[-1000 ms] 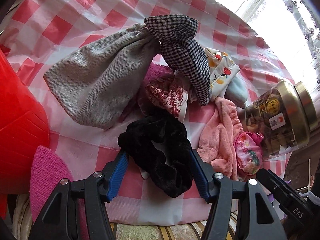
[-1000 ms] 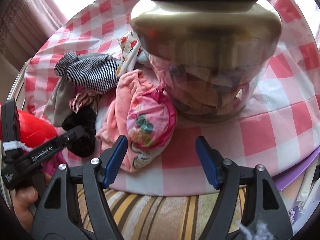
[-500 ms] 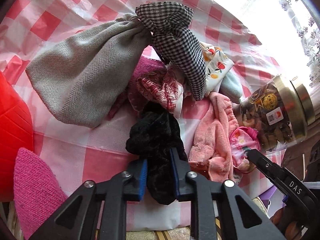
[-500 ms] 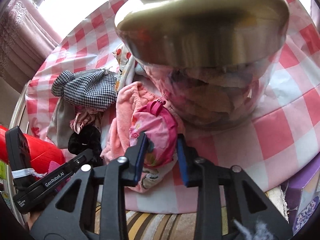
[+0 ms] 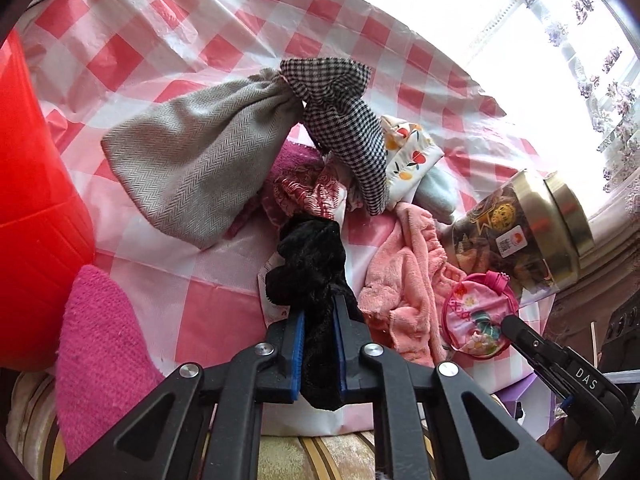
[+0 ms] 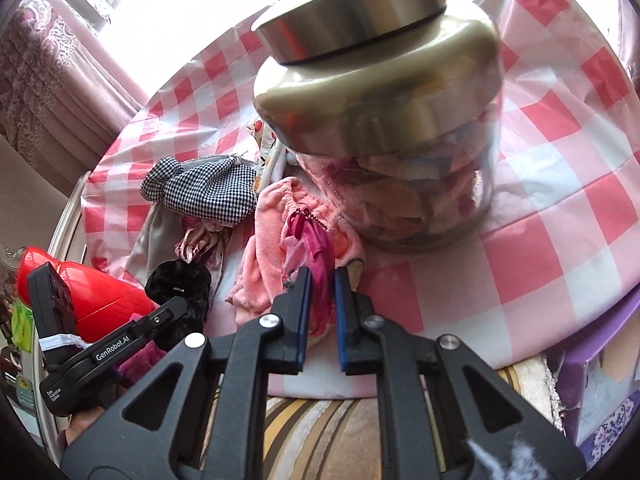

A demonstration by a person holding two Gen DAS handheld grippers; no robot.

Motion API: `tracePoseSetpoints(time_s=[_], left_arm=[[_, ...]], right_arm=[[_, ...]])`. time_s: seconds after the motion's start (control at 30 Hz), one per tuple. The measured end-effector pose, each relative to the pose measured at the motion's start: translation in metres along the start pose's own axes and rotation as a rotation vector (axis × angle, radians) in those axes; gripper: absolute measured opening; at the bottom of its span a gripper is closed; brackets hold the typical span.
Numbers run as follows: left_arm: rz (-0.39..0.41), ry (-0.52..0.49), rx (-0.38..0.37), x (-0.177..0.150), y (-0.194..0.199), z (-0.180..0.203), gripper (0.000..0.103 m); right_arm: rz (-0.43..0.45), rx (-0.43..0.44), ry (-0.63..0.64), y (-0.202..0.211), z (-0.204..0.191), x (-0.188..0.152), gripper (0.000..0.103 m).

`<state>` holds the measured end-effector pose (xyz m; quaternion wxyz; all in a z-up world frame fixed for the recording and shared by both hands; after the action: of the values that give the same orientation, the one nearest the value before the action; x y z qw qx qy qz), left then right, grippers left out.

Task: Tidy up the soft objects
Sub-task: 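Grasp the black velvet scrunchie with the left tool while the right tool grasps the pink pouch, then carry the scrunchie and pink pouch into the box and open both tools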

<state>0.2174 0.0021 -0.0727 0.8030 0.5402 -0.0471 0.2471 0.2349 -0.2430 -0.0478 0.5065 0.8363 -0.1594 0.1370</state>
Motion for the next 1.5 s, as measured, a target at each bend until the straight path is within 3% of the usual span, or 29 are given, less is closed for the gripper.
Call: tracePoseSetpoints(time_s=[0.43, 0.77, 0.93, 1.2, 1.4, 1.5], left_arm=[[0.065, -0.038, -0.018, -0.020, 0.038, 0.021, 0.013], [0.076, -0.126, -0.062, -0.040, 0.054, 0.068, 0.013], [0.060, -0.189, -0.098, -0.054, 0.054, 0.104, 0.013], [0.015, -0.330, -0.152, -0.085, 0.051, 0.170, 0.013], [-0.015, -0.390, -0.152, -0.100, 0.045, 0.198, 0.013], [-0.027, -0.412, -0.154, -0.105, 0.043, 0.209, 0.013]], right_arm=[[0.073, 0.056, -0.062, 0.086, 0.042, -0.022, 0.014], [0.136, -0.028, -0.242, 0.159, 0.157, -0.049, 0.014], [0.115, -0.031, -0.353, 0.161, 0.207, -0.064, 0.014], [0.047, 0.010, -0.417, 0.133, 0.239, -0.076, 0.014], [0.001, 0.017, -0.449, 0.108, 0.262, -0.083, 0.014], [-0.045, -0.003, -0.472, 0.090, 0.281, -0.087, 0.020]])
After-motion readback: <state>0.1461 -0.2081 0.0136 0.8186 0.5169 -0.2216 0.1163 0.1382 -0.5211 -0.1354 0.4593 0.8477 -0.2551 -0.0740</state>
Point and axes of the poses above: each gripper's, at about its wrist camera, not at the fingertips, and y roughly against the way its jaws point, z to its right, x to its top, the point moved 6 cm from there along -y, roughly the way its jaws point, and after that the axes turned 7 degrees about -z, right-handed, at the moved point
